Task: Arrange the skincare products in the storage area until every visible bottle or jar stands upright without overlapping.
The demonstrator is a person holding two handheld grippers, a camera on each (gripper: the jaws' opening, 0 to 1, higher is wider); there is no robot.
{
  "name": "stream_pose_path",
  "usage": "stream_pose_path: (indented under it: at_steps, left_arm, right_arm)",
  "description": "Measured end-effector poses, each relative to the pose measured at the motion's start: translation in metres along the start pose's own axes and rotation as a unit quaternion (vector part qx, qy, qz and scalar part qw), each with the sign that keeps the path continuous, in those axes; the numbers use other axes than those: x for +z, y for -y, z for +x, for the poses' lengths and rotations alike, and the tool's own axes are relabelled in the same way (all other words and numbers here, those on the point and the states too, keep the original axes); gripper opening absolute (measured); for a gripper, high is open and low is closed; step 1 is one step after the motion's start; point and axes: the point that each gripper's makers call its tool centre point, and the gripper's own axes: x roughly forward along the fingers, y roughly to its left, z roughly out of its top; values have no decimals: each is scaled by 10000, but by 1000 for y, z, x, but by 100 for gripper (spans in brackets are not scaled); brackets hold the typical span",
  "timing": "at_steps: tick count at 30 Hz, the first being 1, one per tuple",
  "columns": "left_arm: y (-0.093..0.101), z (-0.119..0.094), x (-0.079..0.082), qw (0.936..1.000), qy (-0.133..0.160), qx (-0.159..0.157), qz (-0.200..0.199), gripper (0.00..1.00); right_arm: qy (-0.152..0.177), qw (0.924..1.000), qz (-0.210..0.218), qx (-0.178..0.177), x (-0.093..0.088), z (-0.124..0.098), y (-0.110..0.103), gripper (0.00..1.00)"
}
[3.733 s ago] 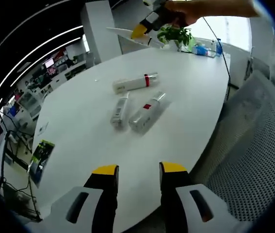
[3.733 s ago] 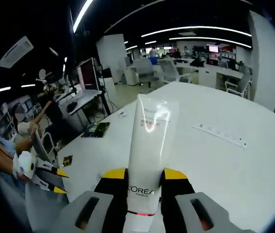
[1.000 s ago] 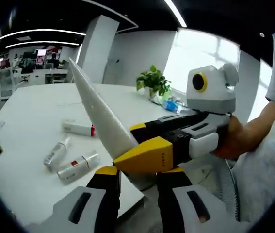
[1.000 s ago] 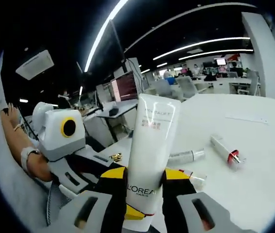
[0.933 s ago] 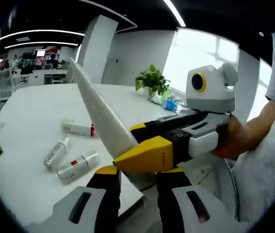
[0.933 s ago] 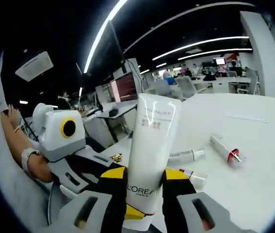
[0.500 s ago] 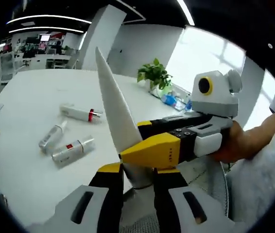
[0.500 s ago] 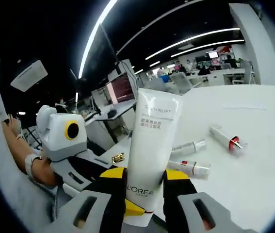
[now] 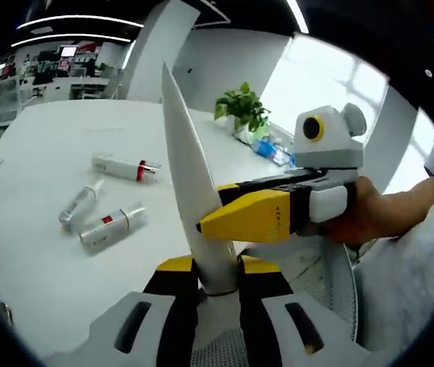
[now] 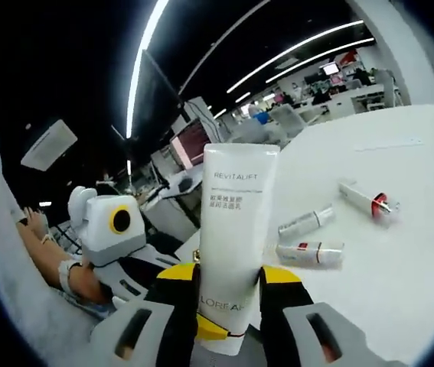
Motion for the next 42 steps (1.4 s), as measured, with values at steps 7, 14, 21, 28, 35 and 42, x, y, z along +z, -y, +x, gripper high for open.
stream_pose_path:
  at_steps: [7, 14, 21, 28, 35, 42]
  left_arm:
    - [1, 2, -1, 9996, -86, 31, 259, 14]
    - [9, 6, -10, 9979, -299, -64, 578, 14]
    - [5, 6, -12, 9958, -289, 134, 859, 17]
    - [-3, 4, 1, 9964, -4, 268, 803, 17]
    - [-8, 3, 17, 9949, 352, 388, 868, 18]
    - [-10, 6, 10, 9944, 151, 400, 966, 17]
  right_arm:
    - [-15, 9999, 124, -28, 3, -3, 3, 27]
    - [280, 9985, 468, -55, 19, -6, 11, 31]
    - [201, 9985, 486, -139, 16, -6, 10, 26]
    - [189, 9991, 259, -275, 25, -5, 7, 25]
    - [-50, 9994, -154, -306, 20, -2, 5, 25]
    - [-146, 9997, -47, -210, 13, 0, 5, 25]
